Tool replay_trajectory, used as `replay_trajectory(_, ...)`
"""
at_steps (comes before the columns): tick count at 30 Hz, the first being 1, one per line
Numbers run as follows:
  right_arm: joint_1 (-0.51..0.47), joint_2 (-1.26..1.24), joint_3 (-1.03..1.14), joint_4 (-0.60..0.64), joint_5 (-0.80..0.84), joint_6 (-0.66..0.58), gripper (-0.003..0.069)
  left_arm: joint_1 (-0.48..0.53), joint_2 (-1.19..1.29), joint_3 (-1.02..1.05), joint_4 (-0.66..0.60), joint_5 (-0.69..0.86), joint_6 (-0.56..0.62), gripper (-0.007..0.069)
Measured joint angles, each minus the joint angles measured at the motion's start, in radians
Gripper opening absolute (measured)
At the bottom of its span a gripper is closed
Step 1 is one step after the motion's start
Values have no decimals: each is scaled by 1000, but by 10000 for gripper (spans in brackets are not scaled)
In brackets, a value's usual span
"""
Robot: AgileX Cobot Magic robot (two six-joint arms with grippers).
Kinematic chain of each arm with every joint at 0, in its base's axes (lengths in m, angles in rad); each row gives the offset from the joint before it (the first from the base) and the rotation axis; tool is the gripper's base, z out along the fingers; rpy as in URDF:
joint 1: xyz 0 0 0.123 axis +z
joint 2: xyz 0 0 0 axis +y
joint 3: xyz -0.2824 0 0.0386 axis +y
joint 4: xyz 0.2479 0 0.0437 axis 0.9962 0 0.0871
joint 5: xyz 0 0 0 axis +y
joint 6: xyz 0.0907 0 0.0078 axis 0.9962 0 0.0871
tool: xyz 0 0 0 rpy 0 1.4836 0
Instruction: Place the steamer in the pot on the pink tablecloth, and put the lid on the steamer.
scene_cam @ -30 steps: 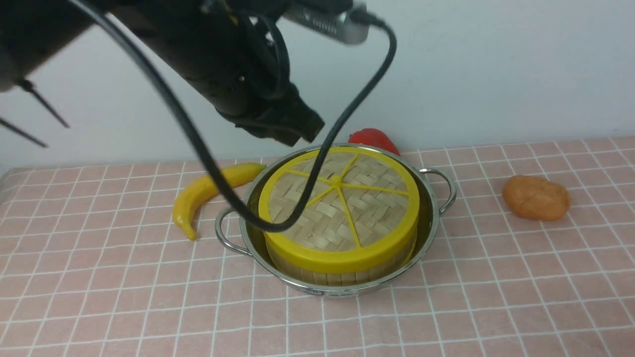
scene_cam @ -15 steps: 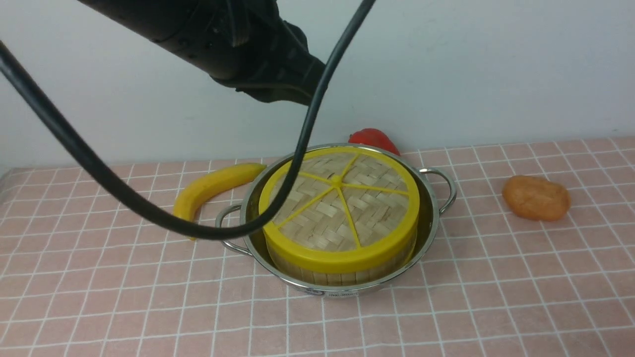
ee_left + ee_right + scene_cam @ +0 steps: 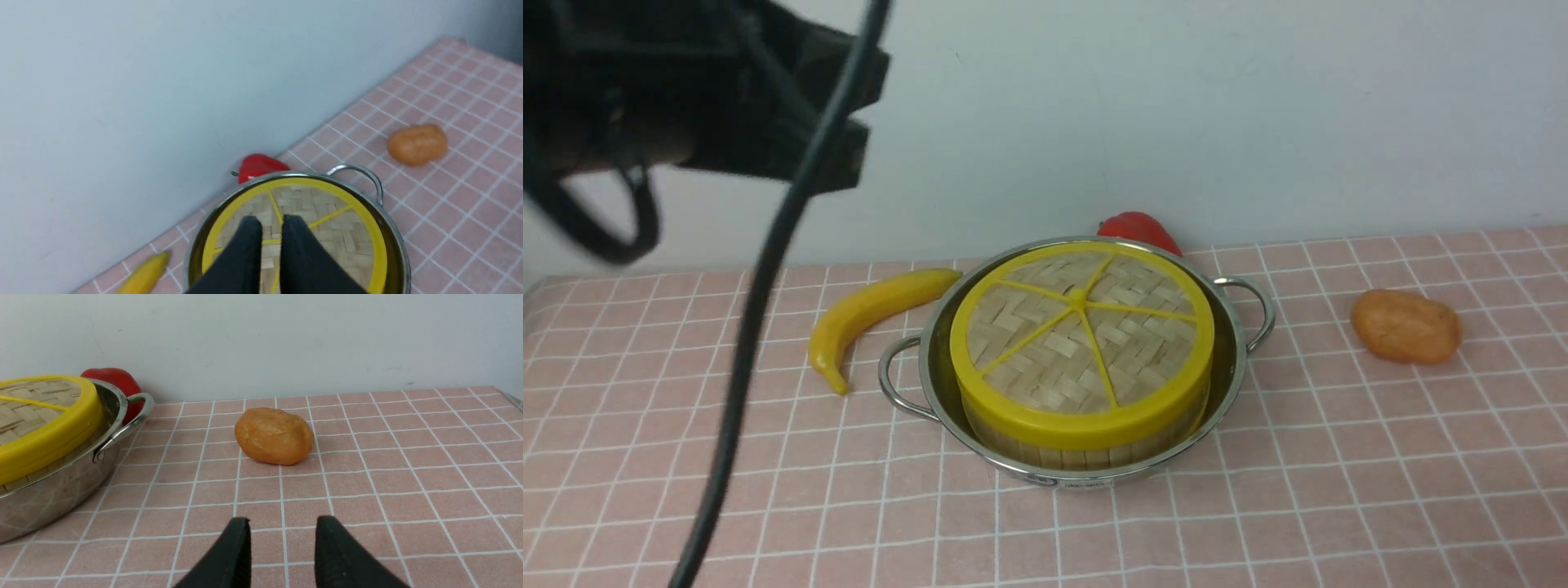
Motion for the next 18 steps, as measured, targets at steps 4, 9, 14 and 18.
replay_trajectory(4, 0, 0, 0, 0, 0, 0, 243, 108, -207, 235, -86, -55, -6, 75)
replay_trajectory(9, 0, 0, 0, 0, 0, 0, 243, 226, -488, 527, -97, -68, 11, 85)
replay_trajectory(14, 0, 0, 0, 0, 0, 0, 243, 299, -701, 729, -57, -88, 41, 94)
replay_trajectory(18, 0, 0, 0, 0, 0, 0, 243, 319, -803, 840, -3, -122, 77, 96)
